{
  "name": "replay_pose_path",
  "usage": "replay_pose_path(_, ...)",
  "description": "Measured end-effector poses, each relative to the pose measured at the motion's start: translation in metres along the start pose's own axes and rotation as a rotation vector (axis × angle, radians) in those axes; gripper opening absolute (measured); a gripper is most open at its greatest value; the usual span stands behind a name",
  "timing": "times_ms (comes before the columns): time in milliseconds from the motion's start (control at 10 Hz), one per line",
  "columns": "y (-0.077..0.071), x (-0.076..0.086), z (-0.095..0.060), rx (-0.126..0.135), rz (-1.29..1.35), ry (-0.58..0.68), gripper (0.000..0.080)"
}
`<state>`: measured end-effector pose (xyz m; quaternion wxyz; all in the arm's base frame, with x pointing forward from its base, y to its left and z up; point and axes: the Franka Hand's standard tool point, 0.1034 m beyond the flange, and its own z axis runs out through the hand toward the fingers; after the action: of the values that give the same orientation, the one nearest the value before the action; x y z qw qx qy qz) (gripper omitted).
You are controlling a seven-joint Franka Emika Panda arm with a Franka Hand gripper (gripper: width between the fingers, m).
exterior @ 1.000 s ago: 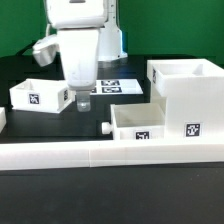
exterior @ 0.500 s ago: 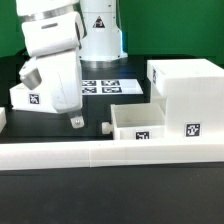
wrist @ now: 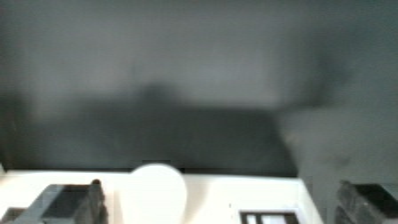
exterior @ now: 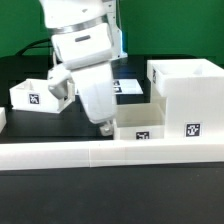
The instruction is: Assemble drawer
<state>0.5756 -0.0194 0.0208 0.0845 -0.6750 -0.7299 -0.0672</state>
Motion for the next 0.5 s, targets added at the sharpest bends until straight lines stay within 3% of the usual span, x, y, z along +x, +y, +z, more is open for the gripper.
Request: replay_pose_path(500, 0.0001, 0.0008, 0.0014, 0.002, 0.011, 0.001, 0.0649)
